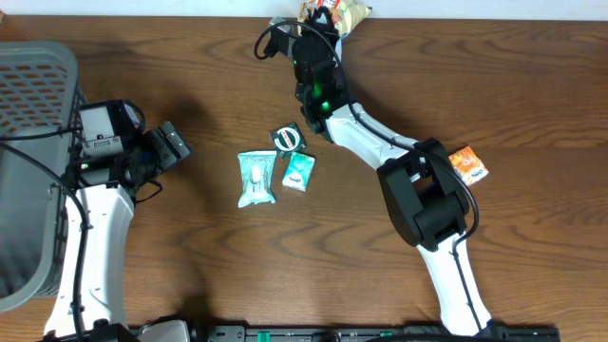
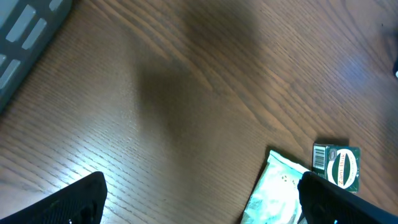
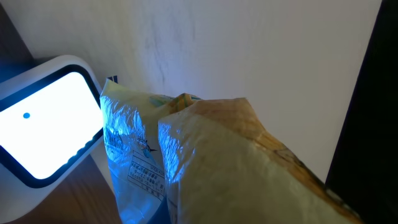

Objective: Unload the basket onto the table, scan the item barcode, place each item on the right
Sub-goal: 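Lift the snack bag to the scanner window with the right gripper, then carry the snack bag right and drop it beside the Kleenex pack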

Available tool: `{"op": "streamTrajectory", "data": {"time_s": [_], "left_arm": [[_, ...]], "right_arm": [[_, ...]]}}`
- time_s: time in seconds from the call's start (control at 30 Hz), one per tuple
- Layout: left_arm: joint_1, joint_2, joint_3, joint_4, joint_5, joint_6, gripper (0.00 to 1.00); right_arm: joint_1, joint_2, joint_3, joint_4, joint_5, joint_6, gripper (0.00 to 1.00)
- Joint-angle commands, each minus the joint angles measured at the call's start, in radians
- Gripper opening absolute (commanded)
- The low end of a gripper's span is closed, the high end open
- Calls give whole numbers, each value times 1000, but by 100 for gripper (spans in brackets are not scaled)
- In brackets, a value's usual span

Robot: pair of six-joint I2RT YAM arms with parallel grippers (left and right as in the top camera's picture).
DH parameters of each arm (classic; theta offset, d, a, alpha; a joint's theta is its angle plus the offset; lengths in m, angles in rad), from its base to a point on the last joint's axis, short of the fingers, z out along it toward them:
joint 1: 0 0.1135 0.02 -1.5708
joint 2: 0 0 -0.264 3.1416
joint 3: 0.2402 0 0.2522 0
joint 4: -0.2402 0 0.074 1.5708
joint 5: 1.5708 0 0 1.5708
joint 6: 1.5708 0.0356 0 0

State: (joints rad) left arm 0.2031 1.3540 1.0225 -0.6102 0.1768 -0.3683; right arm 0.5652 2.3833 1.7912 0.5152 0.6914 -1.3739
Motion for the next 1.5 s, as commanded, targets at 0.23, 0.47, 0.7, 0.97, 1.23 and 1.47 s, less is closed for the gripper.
{"op": "streamTrajectory", "data": {"time_s": [0.23, 0.47, 0.7, 0.97, 1.23, 1.47], "left_arm": [[4, 0, 4, -3, -10, 9, 98], [4, 0, 4, -3, -10, 9, 98], [4, 0, 4, -3, -10, 9, 98], [4, 0, 4, -3, -10, 9, 98], [4, 0, 4, -3, -10, 9, 98], [4, 0, 4, -3, -10, 9, 98]], "right_arm": [[24, -39, 26, 5, 37, 16, 1], [16, -310, 26, -403, -30, 401, 1], [2, -578, 26, -723, -104, 754, 1], [-274, -820, 26, -1347, -670, 1412, 1], [-653, -799, -101, -1599, -861, 1609, 1], [-952, -778, -441, -1321, -894, 1774, 1]]}}
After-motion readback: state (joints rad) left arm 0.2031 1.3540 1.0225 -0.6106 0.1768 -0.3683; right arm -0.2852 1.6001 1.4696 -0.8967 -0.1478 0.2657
